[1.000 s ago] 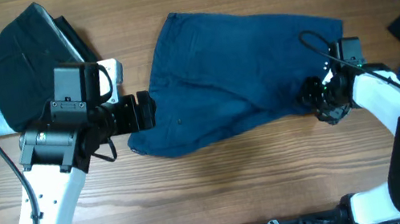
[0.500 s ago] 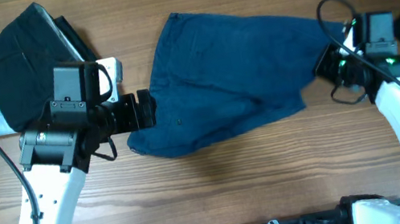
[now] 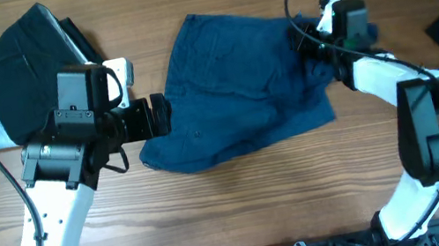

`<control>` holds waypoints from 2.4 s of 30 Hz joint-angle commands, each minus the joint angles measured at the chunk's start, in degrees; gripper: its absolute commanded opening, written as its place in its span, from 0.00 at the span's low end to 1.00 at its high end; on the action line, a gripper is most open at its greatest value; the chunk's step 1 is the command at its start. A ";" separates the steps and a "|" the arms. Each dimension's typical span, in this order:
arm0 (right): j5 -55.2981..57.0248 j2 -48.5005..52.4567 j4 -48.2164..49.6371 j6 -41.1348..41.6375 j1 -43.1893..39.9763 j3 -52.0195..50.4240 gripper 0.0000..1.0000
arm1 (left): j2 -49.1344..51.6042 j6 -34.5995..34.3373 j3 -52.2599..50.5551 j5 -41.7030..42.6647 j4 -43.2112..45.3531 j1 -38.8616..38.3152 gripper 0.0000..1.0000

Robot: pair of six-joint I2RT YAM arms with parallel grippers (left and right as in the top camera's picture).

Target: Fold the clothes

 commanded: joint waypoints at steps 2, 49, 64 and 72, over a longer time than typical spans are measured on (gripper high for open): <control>-3.43 -7.80 -12.87 -11.15 -4.55 0.33 0.66 | 0.17 0.31 0.48 0.68 -0.15 -0.26 0.97; 21.16 -50.03 -84.08 -7.63 -10.95 1.01 0.04 | 8.04 -1.49 -10.08 8.20 -5.73 -0.26 0.96; 21.16 -45.90 -82.29 -8.00 -10.95 0.92 0.04 | 31.85 -6.23 -16.17 11.43 2.64 -9.90 0.49; 26.08 -45.90 -78.60 -4.59 -10.95 0.92 0.04 | 24.13 -9.29 -14.84 1.95 -11.26 -3.50 0.04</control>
